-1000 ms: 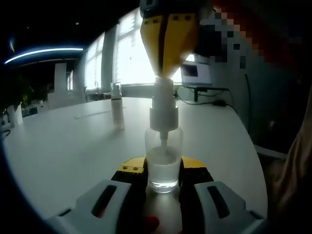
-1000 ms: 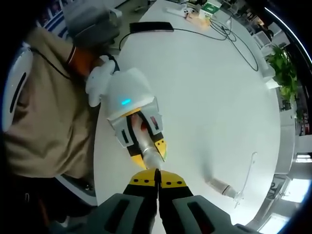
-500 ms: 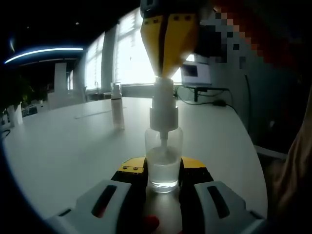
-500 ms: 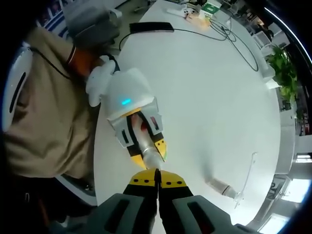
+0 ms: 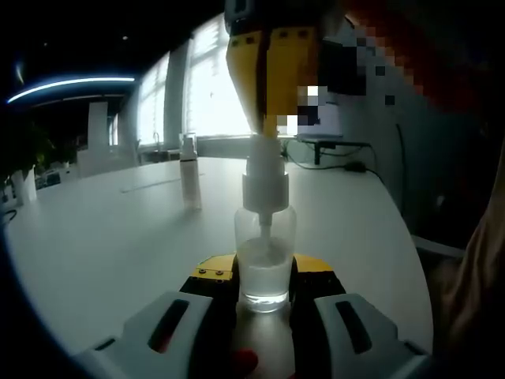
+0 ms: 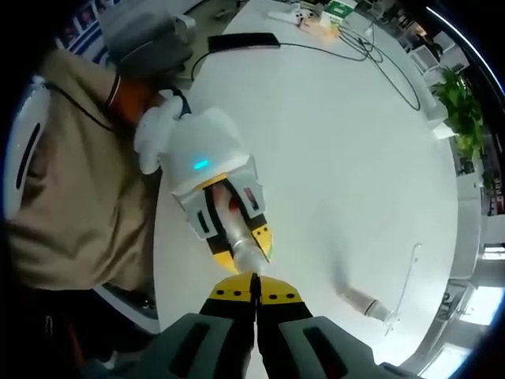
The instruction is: Clamp pump bottle remove cover press pump head put on cover
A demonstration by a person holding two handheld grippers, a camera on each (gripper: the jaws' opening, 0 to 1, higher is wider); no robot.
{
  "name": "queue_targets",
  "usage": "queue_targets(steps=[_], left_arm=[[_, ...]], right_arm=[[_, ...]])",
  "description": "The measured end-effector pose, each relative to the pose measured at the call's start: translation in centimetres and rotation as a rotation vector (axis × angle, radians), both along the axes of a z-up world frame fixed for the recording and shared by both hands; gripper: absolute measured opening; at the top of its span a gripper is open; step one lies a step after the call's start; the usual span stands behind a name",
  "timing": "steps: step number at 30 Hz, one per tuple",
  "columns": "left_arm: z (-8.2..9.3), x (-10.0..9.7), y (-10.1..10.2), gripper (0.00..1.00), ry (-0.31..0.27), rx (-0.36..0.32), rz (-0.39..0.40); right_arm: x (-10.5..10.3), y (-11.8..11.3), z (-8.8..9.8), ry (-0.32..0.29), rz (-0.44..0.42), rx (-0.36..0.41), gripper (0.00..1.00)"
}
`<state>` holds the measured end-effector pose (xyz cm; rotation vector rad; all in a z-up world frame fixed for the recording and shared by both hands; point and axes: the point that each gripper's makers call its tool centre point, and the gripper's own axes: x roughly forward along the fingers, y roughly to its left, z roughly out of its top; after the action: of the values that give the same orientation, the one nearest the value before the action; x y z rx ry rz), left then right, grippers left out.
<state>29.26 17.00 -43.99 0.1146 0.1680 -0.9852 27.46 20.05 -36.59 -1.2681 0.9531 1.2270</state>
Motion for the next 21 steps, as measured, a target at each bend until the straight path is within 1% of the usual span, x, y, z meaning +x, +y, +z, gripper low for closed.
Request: queue_targets(steps=[9, 16, 21], left_arm=[[-0.02, -0.03, -0.01, 0.15, 0.001, 0.0, -0.001], [-0.05, 0.03, -0.01, 0.15, 0.001, 0.0, -0.001], [0.0, -0.03, -0.02, 0.15, 0.0, 0.001, -0.001]], right_arm=[[-0.15, -0.03, -0.21, 0.019, -0.011, 0.009, 0.0], [-0.27, 0.02, -0.24, 0.0, 0.006, -0.012, 0.0], [-0.29, -0.01, -0.23, -0.001, 0.005, -0.009, 0.0]])
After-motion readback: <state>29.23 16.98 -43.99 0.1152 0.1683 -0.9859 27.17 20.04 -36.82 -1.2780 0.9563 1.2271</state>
